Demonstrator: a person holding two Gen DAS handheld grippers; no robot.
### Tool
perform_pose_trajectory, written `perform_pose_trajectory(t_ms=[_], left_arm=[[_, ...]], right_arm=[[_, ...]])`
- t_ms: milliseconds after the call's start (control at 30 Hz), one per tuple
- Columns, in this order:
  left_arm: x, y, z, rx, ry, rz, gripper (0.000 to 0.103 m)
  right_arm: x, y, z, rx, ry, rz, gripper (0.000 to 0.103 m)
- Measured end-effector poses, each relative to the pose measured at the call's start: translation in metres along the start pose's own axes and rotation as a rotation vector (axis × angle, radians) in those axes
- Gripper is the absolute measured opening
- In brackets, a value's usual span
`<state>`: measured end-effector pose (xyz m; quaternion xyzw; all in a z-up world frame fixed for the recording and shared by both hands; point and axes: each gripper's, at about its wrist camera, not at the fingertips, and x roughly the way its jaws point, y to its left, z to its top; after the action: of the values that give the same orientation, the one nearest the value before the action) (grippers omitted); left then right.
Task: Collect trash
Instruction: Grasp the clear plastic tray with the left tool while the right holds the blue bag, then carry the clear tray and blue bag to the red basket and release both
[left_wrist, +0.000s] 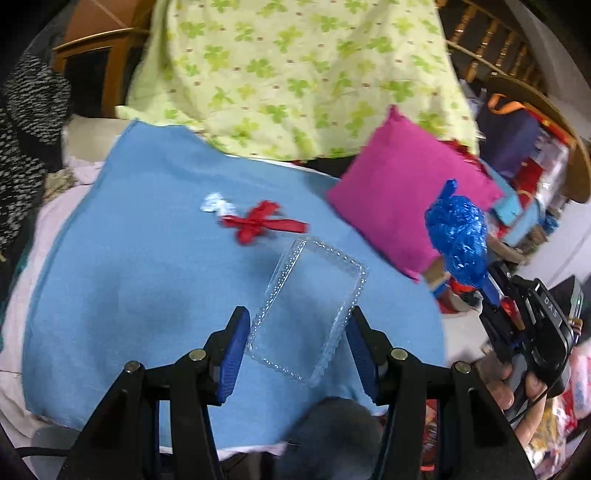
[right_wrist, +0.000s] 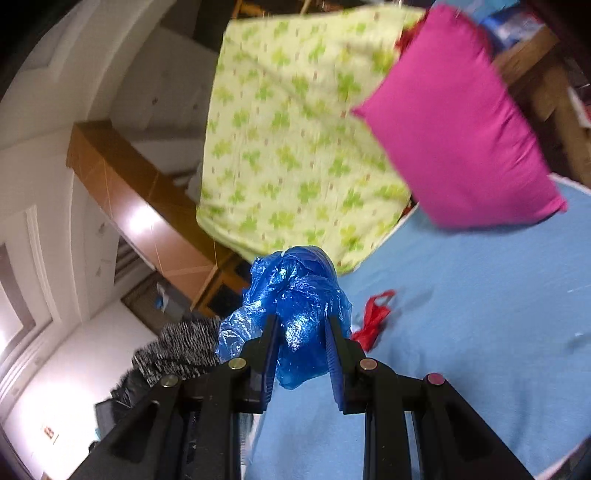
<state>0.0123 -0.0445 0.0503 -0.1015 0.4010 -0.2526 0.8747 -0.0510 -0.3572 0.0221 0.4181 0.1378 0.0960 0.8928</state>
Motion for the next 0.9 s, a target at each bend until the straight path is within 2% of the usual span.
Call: perform_pose_trajectory(t_ms=[267,633,900], left_arm=[[-0.012,-0.078,-0.017,0.130,0.015,-0.083,0.055],[-0.012,-0.155,-0.037,0.251,0.038,-0.160,0.055],[0.004,-0.211,-0.056,0.343,0.086,-0.223,0.055]], right_arm=[[-0.097,0.004,0.000,-0.010,-0.100,-0.055,0.027],[-0.213,-0.029,0.007,0.013,-0.273,-0.266,0.027],[-0.268,-0.044,0.008,0.031,-0.336,-0.373,0.027]])
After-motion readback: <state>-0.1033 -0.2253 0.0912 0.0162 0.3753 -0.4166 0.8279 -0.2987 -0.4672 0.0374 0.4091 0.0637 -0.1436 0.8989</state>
